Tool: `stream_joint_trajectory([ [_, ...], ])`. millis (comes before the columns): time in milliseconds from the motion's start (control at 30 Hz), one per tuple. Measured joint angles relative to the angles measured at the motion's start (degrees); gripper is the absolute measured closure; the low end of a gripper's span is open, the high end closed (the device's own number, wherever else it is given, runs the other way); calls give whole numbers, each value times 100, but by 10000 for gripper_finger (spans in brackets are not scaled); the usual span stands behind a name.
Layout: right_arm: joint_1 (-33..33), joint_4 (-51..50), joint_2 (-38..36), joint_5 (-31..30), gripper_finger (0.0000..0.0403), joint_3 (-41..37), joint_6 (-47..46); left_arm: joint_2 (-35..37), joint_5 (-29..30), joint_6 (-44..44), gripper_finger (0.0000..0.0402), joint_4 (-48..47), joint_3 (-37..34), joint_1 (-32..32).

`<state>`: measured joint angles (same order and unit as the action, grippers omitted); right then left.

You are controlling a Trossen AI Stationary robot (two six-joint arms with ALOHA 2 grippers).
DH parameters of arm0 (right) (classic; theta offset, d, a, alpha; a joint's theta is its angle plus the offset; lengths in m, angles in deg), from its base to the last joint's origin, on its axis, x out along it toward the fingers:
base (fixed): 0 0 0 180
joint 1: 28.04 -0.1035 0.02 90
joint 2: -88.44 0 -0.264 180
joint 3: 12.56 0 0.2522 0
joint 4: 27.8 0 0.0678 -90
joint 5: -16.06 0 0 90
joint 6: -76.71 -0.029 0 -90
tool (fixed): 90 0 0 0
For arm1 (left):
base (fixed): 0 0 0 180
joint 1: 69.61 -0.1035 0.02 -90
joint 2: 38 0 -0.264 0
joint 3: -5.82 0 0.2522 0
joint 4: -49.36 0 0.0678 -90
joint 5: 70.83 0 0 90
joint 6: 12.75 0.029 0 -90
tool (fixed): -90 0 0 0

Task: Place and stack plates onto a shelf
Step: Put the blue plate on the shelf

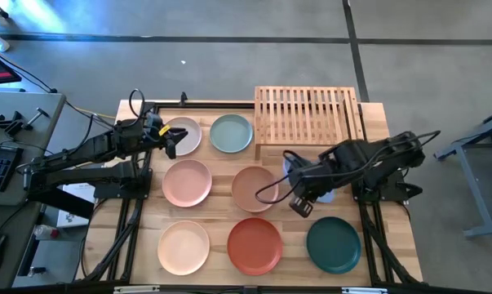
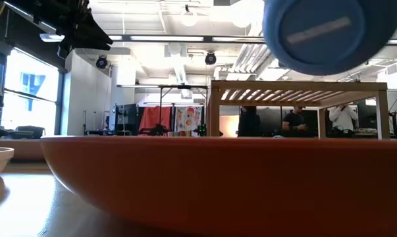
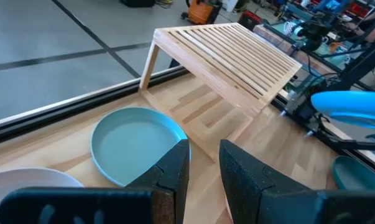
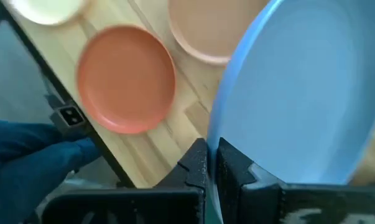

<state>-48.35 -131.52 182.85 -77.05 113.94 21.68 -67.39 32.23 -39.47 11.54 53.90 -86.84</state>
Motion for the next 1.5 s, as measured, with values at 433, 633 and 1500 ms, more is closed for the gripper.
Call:
stream_joint_trajectory([
  [433, 585, -1, -2, -1413, 403, 624, 1568, 1, 1, -15, 326, -3, 0, 1],
  [633, 1130, -7, -35, -2018, 403, 602, 2679, 2, 2, -17, 326, -7, 0, 2],
  [1500, 2730, -3, -1346, -2725, 403, -2341, 4028, 0, 111, -12, 326, -17, 0, 2],
])
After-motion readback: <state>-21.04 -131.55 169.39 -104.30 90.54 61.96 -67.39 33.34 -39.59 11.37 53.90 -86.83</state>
